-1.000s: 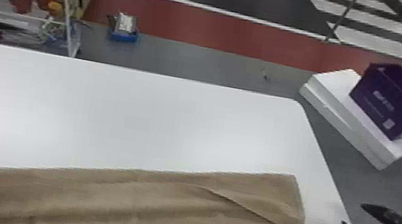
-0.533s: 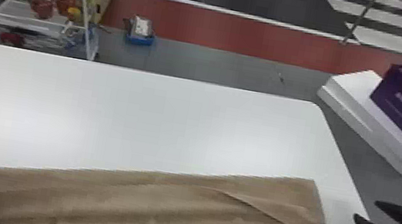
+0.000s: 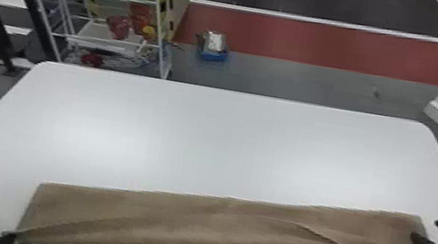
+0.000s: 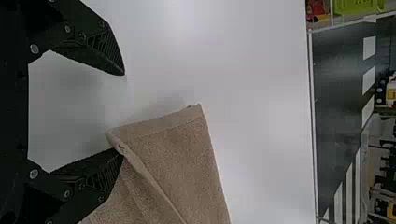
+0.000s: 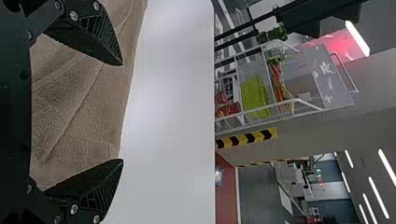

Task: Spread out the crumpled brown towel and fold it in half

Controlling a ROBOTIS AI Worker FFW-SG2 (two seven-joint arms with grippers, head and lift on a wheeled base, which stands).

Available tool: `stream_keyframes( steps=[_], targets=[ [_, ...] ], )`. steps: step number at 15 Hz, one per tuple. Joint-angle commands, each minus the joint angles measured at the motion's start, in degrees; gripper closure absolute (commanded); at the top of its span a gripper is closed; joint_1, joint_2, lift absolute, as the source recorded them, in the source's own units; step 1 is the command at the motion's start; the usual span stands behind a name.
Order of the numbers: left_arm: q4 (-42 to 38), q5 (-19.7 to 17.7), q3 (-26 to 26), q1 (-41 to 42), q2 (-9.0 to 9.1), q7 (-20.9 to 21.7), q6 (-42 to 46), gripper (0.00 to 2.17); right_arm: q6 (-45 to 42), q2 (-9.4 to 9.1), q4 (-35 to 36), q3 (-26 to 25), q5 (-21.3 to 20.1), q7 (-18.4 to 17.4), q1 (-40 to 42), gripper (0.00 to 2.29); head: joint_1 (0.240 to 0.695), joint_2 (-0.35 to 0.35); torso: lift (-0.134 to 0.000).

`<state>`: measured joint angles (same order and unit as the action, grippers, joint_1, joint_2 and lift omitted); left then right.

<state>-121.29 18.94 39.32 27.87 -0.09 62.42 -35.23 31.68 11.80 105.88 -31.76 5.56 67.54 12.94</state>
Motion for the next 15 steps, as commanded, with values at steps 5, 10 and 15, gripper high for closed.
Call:
stream_keyframes(
  steps=[5, 10, 15],
  targets=[
    [0.44, -0.83, 1.72, 1.57, 0.24, -0.11, 5.03, 0.38, 0.98, -0.46, -0.85, 6.18, -2.49, -1.88, -1.34, 0.17, 0.695, 0.186, -0.124],
    [-2.37, -11.55, 3.48, 1.57, 0.24, 1.47, 3.27, 0.37, 6.60, -0.29, 1.96, 7.85, -6.71, -0.92, -1.78, 0.32, 0.695, 0.202, -0.124],
    [-3.43, -17.09, 7.35, -2.91, 0.24, 8.94, -12.20, 0.34, 6.78, 1.91, 0.47, 8.38, -10.05, -0.65, -1.78, 0.33, 0.695, 0.145, -0.124]
  ],
)
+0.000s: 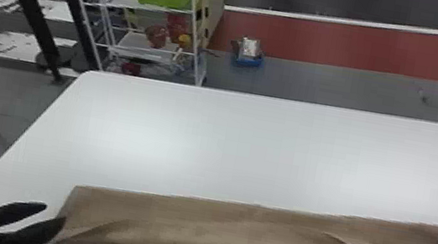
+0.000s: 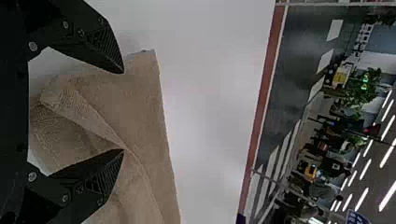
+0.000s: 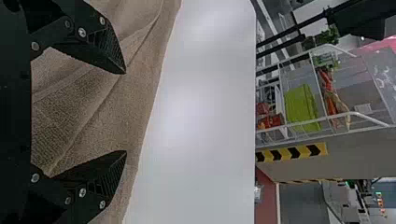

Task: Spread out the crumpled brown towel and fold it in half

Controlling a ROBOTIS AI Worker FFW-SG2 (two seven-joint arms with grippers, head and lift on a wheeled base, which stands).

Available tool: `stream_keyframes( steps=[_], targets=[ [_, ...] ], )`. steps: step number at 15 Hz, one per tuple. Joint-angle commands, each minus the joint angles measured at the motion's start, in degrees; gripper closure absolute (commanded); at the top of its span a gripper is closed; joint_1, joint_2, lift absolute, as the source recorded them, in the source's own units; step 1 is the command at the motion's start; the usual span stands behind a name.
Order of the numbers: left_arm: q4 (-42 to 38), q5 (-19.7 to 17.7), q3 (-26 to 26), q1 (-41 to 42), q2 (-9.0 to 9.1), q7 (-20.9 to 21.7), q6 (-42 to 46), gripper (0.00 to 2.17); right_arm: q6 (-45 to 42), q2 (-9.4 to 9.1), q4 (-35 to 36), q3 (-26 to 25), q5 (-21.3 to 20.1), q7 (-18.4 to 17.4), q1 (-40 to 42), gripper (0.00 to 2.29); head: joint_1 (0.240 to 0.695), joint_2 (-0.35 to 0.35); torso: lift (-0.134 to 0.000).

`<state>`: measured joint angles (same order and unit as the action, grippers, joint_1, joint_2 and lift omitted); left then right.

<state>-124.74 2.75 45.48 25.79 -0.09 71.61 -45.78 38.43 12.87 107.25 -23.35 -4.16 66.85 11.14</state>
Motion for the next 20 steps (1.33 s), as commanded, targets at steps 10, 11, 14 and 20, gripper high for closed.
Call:
stream_keyframes(
  steps=[10, 11, 14, 20],
  targets=[
    [0.99, -3.10, 0.93, -3.29, 0.24, -7.09, -3.92, 0.35, 1.26, -1.97, 2.44, 7.80, -1.90, 0.74, -2.09, 0.33, 0.695, 0.215, -0.124],
    [1.08, -2.49, 0.14, -3.99, 0.24, -7.36, -4.10, 0.35, 1.44, -1.88, 2.71, 10.08, -3.31, 0.83, -3.23, 0.33, 0.695, 0.246, -0.124],
    [1.96, 1.21, -1.00, -7.69, 0.24, -6.74, -7.79, 0.35, 4.43, -1.88, 3.58, 18.70, -9.73, 4.26, -8.68, 0.33, 0.695, 0.289, -0.124],
    [-2.17, 4.28, -3.55, -8.83, 0.24, -4.72, -21.15, 0.35, 10.23, 0.05, 3.32, 34.34, -22.82, 11.48, -23.36, 0.33, 0.695, 0.350, -0.124]
  ],
)
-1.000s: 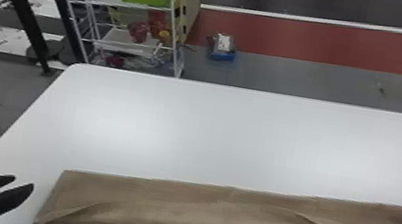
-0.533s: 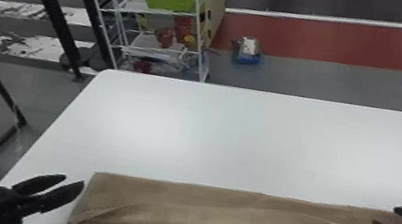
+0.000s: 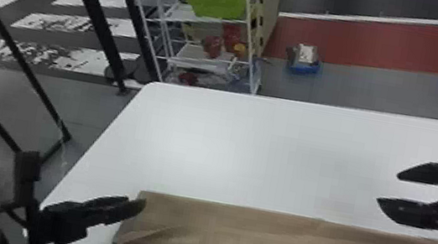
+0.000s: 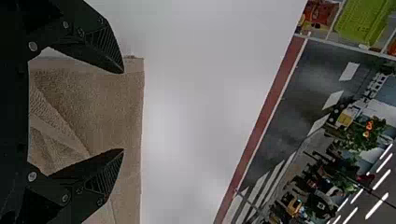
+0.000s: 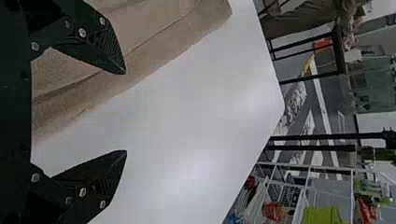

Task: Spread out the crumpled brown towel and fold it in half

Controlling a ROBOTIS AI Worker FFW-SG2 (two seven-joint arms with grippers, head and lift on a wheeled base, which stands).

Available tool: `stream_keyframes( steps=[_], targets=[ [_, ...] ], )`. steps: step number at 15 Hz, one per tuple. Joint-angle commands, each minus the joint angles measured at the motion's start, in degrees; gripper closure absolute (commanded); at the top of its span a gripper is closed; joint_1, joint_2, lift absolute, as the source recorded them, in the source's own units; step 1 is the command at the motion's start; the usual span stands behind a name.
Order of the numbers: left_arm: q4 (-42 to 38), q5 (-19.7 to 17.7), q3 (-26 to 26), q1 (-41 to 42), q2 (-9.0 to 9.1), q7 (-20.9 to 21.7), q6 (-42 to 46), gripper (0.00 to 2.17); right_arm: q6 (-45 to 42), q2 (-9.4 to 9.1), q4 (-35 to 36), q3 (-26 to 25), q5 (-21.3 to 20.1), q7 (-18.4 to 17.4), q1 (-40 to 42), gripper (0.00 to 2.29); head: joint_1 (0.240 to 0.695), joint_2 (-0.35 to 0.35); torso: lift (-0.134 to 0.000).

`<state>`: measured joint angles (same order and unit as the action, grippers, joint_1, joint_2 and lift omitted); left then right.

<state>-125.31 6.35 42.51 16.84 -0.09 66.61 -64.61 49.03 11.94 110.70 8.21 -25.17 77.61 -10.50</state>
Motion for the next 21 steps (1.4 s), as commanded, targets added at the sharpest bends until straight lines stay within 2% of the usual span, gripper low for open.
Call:
stream_keyframes(
  steps=[1, 3, 4, 6, 7, 12, 16, 19, 21],
  targets=[
    [-2.66, 0.77, -0.67, 0.39, 0.24, 0.36, -4.09, 0.35, -0.38, 2.03, -0.04, 4.35, -2.69, 0.71, -2.24, 0.33, 0.695, 0.350, -0.124],
    [-4.24, 1.38, -0.94, 0.74, 0.24, 0.72, -6.37, 0.35, -1.08, 3.00, -0.04, 4.97, -1.63, 0.71, -1.45, 0.33, 0.695, 0.350, -0.124],
    [-4.95, 1.65, -1.03, 0.74, 0.24, 1.16, -7.60, 0.35, -3.72, 4.05, 0.13, 5.94, -1.28, 0.71, 0.04, 0.33, 0.695, 0.350, -0.124],
    [-5.39, 2.26, -2.17, 0.74, 0.24, 1.24, -8.66, 0.35, -10.40, 4.58, -0.48, 7.08, -2.25, 0.71, 2.06, 0.34, 0.695, 0.350, -0.124],
    [-5.47, 3.14, -3.05, 0.65, 0.24, 1.16, -9.36, 0.35, -10.75, 5.72, -1.27, 8.66, -2.34, 0.71, 2.06, 0.35, 0.695, 0.350, -0.124],
    [-5.56, 6.22, -6.12, 0.65, 0.24, 0.72, -10.06, 0.35, -12.50, 8.01, -2.50, 11.91, -5.24, 0.71, 1.89, 0.46, 0.695, 0.350, -0.124],
    [-5.83, 6.83, -6.91, 0.82, 0.24, 0.72, -10.77, 0.35, -12.86, 9.15, -4.79, 13.50, -5.50, 0.71, 1.18, 0.59, 0.695, 0.350, -0.124],
    [-5.83, 7.62, -7.53, 0.82, 0.24, 0.36, -10.59, 0.35, -14.09, 9.24, -6.99, 14.64, -5.50, 0.71, 0.66, 0.59, 0.695, 0.350, -0.124],
    [-5.83, 7.62, -7.71, 0.82, 0.24, 0.19, -10.59, 0.35, -14.09, 9.24, -7.78, 15.17, -5.76, 0.71, 0.39, 0.70, 0.695, 0.350, -0.124]
  ],
)
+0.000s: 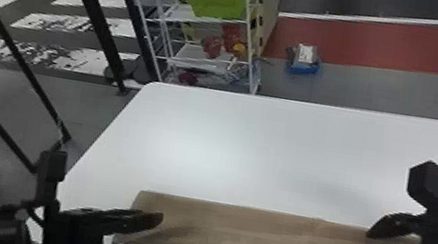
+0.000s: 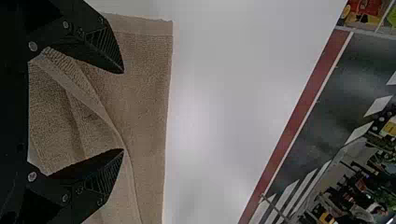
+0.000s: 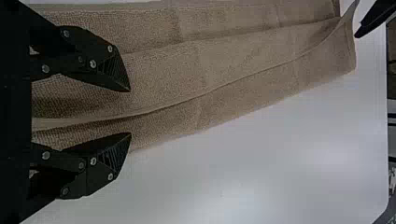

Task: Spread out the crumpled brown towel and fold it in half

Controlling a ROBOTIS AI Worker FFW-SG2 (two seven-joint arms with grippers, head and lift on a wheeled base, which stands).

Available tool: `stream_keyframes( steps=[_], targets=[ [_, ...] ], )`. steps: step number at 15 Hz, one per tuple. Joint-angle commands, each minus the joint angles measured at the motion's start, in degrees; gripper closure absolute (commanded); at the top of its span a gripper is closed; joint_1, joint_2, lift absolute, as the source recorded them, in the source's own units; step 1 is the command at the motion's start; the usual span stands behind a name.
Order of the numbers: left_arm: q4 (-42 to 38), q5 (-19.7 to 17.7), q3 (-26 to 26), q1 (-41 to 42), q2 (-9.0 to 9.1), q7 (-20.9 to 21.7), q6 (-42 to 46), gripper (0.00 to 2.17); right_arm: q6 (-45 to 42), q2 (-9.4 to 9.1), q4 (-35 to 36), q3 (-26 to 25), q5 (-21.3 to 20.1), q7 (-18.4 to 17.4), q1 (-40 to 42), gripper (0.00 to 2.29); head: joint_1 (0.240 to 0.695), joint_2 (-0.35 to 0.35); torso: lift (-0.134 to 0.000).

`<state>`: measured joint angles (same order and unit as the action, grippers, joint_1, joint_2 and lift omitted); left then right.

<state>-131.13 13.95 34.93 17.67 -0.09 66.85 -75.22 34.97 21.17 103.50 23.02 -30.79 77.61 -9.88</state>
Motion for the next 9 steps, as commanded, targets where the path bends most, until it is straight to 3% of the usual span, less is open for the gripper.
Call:
stream_keyframes(
  steps=[1, 2, 5, 9],
  targets=[
    [0.00, 0.03, -0.21, -0.01, 0.24, -0.14, 0.02, 0.35, -0.03, 0.02, -0.75, 0.54, 0.03, 0.72, -0.49, 0.77, 0.695, 0.350, -0.124],
    [0.00, 0.03, -0.48, -0.01, 0.24, -0.40, 0.02, 0.35, 0.14, 0.02, -0.84, 0.80, -0.06, 0.72, -0.66, 0.77, 0.695, 0.350, -0.124],
    [0.09, 0.12, -0.74, -0.01, 0.24, -0.58, 0.02, 0.35, 0.32, 0.02, -1.54, 1.15, 0.12, 0.72, -1.02, 1.34, 0.695, 0.350, -0.124],
    [0.09, 0.47, -1.36, -0.01, 0.24, -0.93, 0.02, 0.35, 0.67, 2.04, 1.18, 0.18, 2.67, 0.72, 1.36, 1.45, 0.695, 0.350, -0.124]
  ],
)
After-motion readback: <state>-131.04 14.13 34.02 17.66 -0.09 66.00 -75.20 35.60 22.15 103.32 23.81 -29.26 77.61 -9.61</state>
